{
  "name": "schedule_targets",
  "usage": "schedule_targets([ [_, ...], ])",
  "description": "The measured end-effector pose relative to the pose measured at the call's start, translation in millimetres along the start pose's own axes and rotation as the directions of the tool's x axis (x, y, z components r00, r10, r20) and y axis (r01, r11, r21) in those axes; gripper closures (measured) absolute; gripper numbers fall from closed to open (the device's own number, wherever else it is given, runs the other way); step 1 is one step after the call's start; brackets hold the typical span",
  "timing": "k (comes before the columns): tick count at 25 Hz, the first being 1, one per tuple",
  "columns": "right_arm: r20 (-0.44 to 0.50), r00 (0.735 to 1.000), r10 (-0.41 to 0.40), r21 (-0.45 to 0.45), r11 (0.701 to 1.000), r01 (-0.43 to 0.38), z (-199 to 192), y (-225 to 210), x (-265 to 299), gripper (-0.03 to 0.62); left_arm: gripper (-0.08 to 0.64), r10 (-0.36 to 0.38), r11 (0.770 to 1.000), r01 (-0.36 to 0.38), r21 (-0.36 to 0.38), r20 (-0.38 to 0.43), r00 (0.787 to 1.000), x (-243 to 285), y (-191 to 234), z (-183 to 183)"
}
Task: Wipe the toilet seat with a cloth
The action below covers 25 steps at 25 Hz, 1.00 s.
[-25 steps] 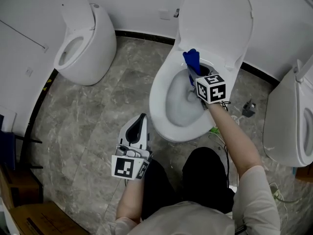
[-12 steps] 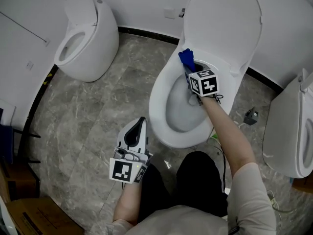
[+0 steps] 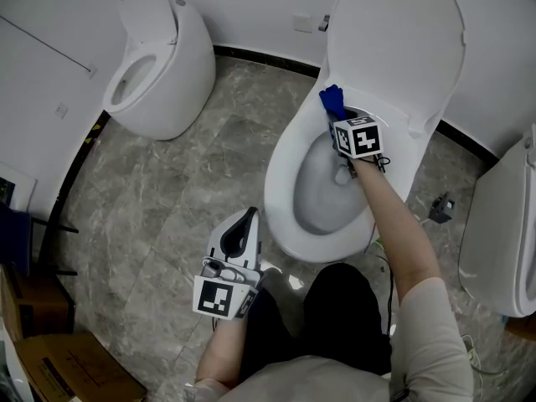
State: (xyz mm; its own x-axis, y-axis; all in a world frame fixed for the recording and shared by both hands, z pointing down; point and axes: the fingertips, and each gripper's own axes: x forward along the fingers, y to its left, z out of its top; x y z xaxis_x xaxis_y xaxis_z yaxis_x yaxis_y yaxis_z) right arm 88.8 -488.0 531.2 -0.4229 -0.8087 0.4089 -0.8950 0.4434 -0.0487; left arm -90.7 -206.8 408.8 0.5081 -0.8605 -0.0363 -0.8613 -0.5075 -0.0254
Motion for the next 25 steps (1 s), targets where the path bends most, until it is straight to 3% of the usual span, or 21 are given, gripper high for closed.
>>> schedule_targets([
  [7,-0.018,1.0,-0.002,-0.027,1.0,0.002,3.0,-0.7,7.8,0.538,0.552,0.013,1.0,-0.013,-0.008,0.0,1.0,-0.8,2.4,-3.9],
  [25,-0.031,0.998,0.058,0.004,0.998,-0.058,4.2,19.4,13.5,0.538,0.552,0.018,1.0,-0.018,-0.006,0.001,1.0,-9.8,1.7,-1.9],
])
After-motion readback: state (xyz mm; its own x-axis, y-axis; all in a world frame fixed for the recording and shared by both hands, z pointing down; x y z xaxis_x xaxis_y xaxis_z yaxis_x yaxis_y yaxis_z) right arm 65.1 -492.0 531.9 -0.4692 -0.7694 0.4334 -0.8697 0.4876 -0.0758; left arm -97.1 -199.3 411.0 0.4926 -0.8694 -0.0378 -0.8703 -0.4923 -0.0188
